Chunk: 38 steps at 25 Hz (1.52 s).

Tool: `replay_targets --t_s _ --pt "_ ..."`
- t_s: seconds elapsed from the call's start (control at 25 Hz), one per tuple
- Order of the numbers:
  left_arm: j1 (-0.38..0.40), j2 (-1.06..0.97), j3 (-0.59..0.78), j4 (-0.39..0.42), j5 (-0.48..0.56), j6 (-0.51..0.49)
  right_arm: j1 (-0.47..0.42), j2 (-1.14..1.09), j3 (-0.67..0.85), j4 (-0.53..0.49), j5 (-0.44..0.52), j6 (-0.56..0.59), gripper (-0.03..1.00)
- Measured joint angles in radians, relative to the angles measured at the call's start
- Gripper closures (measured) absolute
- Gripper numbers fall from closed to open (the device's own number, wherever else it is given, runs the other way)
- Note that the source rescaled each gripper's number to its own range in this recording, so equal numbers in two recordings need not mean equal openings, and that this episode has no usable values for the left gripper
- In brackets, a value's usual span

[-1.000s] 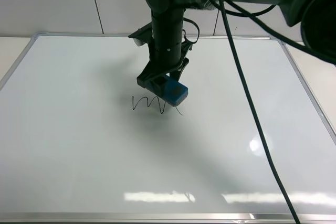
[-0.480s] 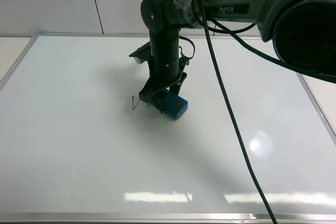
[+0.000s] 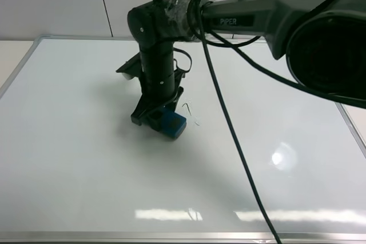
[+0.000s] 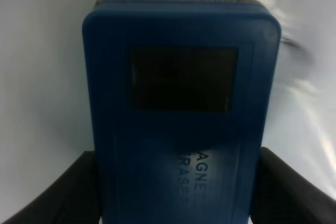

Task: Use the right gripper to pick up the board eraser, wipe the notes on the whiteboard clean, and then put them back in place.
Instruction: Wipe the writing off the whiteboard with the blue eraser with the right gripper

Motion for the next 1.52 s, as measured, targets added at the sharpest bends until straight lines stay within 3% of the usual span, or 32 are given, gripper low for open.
replay_targets --t_s 0.24,0.52,1.12,1.36,1.52 --pt "0.0 0.0 0.0 0.0 0.0 0.0 0.102 0.004 0.0 0.039 -0.011 -0.029 0.97" --pt "0.0 0.0 0.0 0.0 0.0 -0.001 0.087 0.004 0.0 0.056 0.008 -0.025 0.97" --pt "0.0 0.0 0.0 0.0 0.0 0.0 -0.249 0.002 -0.005 0.034 0.047 0.3 0.97" --pt "0.0 0.0 0.0 0.001 0.0 -0.001 -0.339 0.0 -0.005 0.026 0.054 0.322 0.97" --pt "0.0 0.0 0.0 0.001 0.0 -0.001 -0.352 -0.001 -0.005 0.021 0.056 0.324 0.97"
